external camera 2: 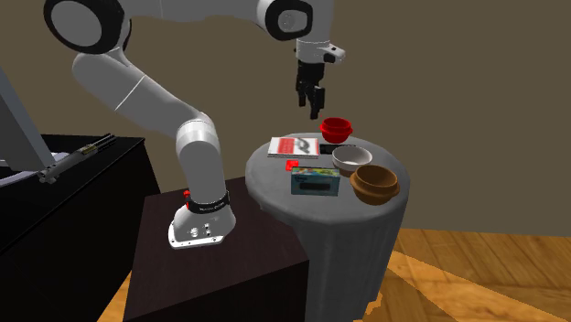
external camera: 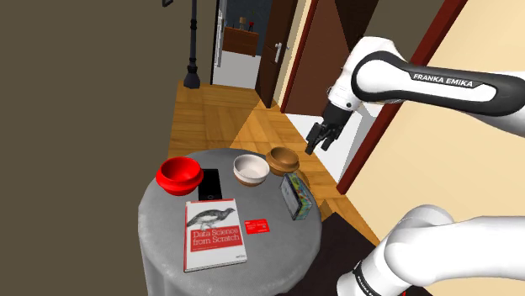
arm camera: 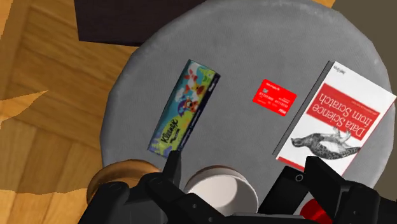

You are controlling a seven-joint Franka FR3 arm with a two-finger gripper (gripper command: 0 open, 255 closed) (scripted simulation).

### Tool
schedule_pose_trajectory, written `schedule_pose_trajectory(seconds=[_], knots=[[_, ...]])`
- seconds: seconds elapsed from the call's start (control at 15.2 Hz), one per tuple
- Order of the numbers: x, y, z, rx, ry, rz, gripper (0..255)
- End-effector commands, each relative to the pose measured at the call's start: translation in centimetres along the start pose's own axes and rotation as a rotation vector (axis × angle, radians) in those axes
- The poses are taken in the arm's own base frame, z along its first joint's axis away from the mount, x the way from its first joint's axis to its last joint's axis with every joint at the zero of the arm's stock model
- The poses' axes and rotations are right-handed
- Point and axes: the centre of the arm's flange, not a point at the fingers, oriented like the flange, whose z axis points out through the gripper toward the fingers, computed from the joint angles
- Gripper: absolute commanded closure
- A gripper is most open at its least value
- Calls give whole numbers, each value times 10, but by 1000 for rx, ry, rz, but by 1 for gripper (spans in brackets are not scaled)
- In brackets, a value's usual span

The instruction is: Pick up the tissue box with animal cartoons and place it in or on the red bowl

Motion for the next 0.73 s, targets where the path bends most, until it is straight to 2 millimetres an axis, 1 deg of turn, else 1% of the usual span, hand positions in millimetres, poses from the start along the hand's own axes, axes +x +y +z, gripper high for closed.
schedule_pose_trajectory(seconds=[0.0, 0.66], knots=[[7, 6, 26, -10, -12, 27, 0], [32, 39, 152, -60, -81, 157, 0]])
